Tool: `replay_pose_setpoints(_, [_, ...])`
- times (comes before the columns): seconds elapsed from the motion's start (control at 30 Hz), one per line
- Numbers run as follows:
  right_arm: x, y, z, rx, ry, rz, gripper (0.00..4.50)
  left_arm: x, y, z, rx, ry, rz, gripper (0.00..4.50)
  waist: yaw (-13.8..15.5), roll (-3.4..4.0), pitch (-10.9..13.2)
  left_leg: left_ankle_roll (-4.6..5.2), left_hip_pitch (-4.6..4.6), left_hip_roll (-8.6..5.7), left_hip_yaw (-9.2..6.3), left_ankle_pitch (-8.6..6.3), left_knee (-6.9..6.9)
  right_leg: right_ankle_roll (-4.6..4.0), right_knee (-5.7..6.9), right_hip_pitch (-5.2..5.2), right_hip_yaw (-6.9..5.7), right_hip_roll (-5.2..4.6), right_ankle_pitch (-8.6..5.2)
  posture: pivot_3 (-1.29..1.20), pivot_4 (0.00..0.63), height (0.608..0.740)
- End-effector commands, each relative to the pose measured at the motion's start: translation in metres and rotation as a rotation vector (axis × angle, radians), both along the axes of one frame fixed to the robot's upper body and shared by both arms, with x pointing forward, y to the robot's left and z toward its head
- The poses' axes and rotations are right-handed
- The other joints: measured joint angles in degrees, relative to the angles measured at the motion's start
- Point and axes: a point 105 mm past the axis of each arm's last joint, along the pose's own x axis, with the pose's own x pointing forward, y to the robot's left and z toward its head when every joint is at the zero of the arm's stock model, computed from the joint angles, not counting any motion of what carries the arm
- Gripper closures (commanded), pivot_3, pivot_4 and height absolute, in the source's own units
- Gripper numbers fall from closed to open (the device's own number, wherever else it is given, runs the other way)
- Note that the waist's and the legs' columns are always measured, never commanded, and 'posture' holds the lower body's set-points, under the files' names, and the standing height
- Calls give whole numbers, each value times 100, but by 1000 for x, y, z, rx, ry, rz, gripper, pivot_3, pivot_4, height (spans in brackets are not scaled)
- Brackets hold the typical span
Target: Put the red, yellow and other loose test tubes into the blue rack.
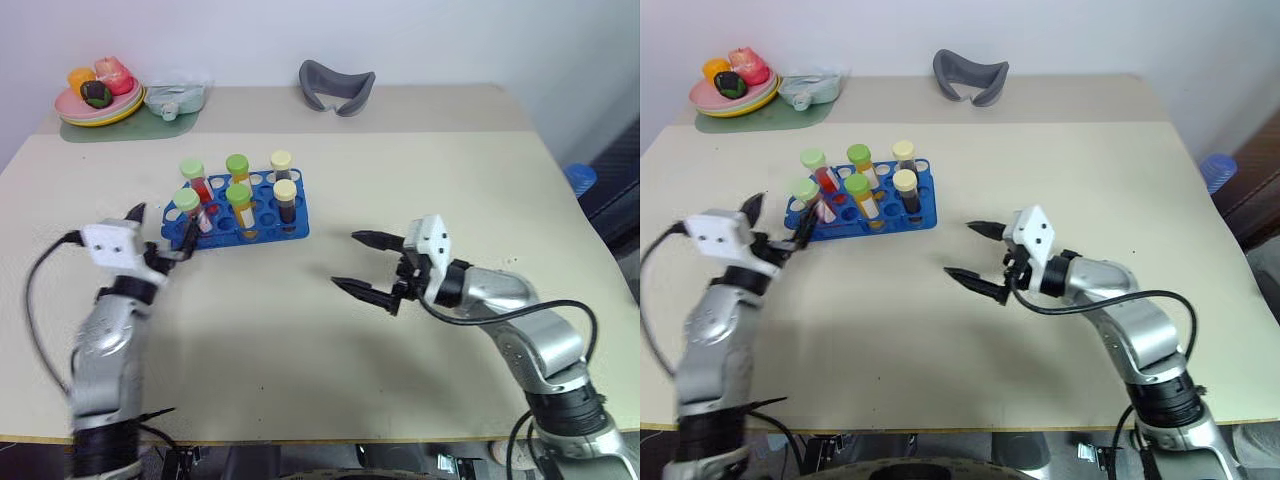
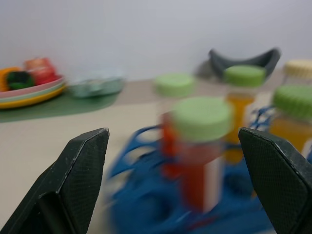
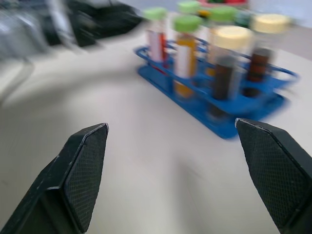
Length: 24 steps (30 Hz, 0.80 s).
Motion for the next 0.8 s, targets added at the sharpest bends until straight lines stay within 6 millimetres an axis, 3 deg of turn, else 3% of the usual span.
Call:
replay_pose_setpoints(0.03, [7, -27, 7, -11, -22, -67, 196, -27, 18, 3, 57, 92, -33, 211, 3, -2, 0, 0, 0, 0, 0, 0, 1, 0, -1, 2, 0, 0, 0, 0, 150, 740])
replay_pose_setpoints(0.13, [13, -44, 5, -41, -18, -117, 196, -43, 31, -5, 112, 178, -38, 211, 3, 0, 1, 2, 1, 0, 4, -1, 0, -1, -3, 2, 1, -1, -1, 0, 150, 740])
replay_pose_setpoints(0.27, [26, -81, -3, -100, 4, -228, 196, -73, 40, -35, 182, 392, -110, 211, -5, 0, 2, 2, 0, 0, 5, -1, 0, -2, -9, 4, 1, 0, -1, 0, 150, 740])
replay_pose_setpoints(0.43, [33, -107, -11, -142, 24, -280, 196, -78, 38, -34, 176, 393, -107, 211, 12, 0, 2, 8, 1, 1, 12, -5, -1, -3, -12, 2, 4, 0, -2, 0, 150, 740])
replay_pose_setpoints(0.6, [32, -111, -12, -148, 22, -284, 196, -75, 29, -35, 160, 378, -106, 211, -12, 0, 2, 8, 1, 1, 13, -5, -2, -2, -13, 2, 7, -1, -1, 0, 150, 740])
replay_pose_setpoints(0.8, [35, -100, -11, -152, 22, -261, 196, -72, 21, -38, 138, 362, -97, 211, -4, 1, 2, 8, 2, 1, 13, -5, -1, -2, -12, 4, 7, -1, -1, 0, 150, 740])
